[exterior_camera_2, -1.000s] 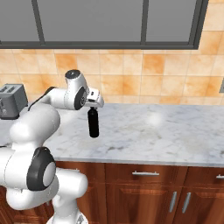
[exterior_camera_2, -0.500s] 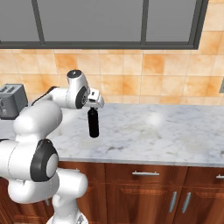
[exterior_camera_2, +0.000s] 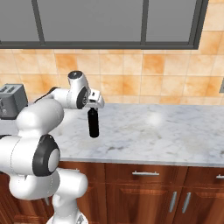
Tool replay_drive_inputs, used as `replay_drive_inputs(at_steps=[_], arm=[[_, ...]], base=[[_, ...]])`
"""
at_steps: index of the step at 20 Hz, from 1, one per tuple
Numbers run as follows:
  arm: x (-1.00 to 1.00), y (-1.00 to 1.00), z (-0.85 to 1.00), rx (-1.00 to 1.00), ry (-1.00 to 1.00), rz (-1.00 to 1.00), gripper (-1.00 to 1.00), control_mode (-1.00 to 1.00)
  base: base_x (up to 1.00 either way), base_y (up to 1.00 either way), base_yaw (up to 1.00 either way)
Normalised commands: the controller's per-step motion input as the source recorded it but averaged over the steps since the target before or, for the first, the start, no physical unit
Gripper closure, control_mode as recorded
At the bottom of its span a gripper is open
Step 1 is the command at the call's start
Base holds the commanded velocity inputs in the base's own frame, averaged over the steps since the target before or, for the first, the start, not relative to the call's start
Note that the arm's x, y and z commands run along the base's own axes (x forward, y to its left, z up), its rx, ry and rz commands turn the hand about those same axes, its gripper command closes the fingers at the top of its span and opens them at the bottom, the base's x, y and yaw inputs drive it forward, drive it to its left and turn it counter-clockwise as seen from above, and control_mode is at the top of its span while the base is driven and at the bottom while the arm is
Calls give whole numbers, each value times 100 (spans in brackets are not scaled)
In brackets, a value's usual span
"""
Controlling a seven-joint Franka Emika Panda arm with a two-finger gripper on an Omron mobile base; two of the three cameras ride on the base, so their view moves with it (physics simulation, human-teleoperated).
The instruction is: Move the drinks to the dining counter.
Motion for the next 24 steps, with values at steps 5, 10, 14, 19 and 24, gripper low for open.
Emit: replay_drive_inputs(at_steps=[5, 10, 14, 19, 24], arm=[[7, 0, -10, 0, 0, 0, -100, -100], [5, 0, -4, 0, 0, 0, -100, -100], [5, 0, -2, 0, 0, 0, -100, -100], [7, 0, -4, 0, 0, 0, -100, -100], [8, 0, -6, 0, 0, 0, -100, -100]], base=[[0, 0, 0], [0, 0, 0], [0, 0, 0], [0, 0, 0], [0, 0, 0]])
